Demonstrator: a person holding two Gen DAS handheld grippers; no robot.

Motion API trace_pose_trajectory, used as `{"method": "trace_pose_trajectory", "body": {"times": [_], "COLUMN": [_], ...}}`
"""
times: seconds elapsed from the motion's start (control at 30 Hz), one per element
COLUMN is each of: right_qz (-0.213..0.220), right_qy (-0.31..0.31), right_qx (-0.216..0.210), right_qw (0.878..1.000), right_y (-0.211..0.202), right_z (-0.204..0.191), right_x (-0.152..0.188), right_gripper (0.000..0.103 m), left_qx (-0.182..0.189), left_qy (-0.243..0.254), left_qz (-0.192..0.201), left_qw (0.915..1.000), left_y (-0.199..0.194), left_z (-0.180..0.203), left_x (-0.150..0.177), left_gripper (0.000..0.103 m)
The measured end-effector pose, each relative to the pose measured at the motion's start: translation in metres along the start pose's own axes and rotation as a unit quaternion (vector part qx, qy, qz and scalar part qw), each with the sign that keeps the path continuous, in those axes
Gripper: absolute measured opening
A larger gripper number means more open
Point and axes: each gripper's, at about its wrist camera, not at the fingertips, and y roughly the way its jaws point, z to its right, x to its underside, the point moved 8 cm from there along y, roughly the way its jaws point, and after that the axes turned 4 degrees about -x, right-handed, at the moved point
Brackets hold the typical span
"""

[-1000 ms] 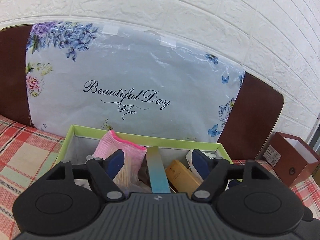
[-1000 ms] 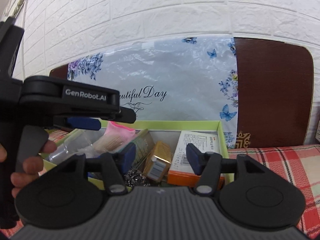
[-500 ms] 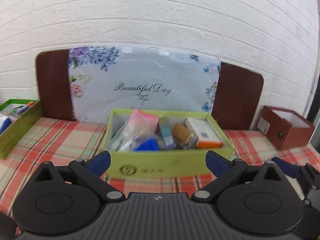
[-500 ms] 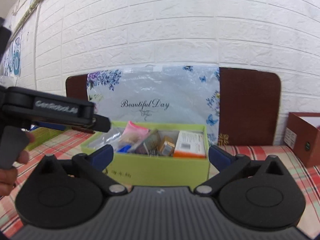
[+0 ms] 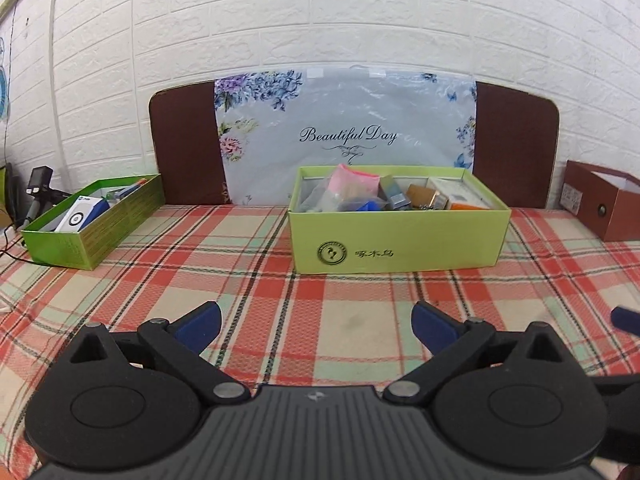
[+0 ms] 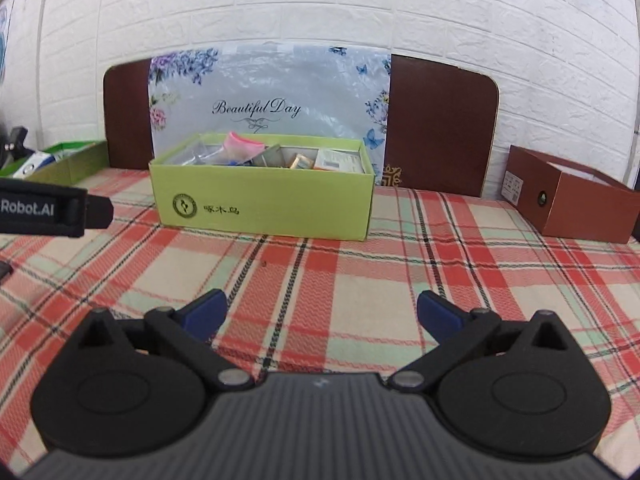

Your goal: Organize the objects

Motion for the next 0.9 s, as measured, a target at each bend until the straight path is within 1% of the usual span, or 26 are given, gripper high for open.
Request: {"method": "trace_pose_trajectory", "body": {"times": [0.17, 0.27, 0.43, 0.53, 0.67, 0.77, 0.9], "right_qz": [0.008, 0.013, 0.013, 0.011, 0.01, 0.007, 0.004], "right_qy": [0.001, 0.005, 0.008, 0.018, 0.019, 0.018, 0.015], "right_qx": [0.013, 0.007, 0.01, 0.003, 0.004, 0.001, 0.002], "right_qw": [1.0, 1.0, 1.0, 1.0, 1.0, 1.0, 1.0], "right_y": [-0.004, -0.006, -0.007, -0.007, -0.007, -0.007, -0.006], "right_z": [-0.001, -0.004, -0.006, -0.006, -0.008, -0.011, -0.013], "right_x": [-0.014, -0.018, -0.018, -0.018, -0.017, -0.016, -0.015], "right_gripper": [0.103, 0.103, 0.103, 0.103, 0.103, 0.103, 0.103], "left_qx": [-0.007, -0.011, -0.008, -0.011, -0.005, -0.007, -0.007], "left_qy": [-0.01, -0.01, -0.018, -0.012, -0.007, -0.011, -0.01], "left_qz": [-0.009, -0.014, -0.025, -0.027, -0.031, -0.021, -0.02], "left_qw": [0.9999, 0.9998, 0.9995, 0.9995, 0.9995, 0.9997, 0.9997], "left_y": [0.0, 0.001, 0.003, 0.003, 0.003, 0.002, 0.0], "left_z": [-0.011, -0.016, -0.023, -0.025, -0.026, -0.027, -0.026], "left_x": [0.005, 0.007, 0.014, 0.017, 0.02, 0.021, 0.02], "left_gripper": [0.103, 0.103, 0.103, 0.103, 0.103, 0.103, 0.103]}}
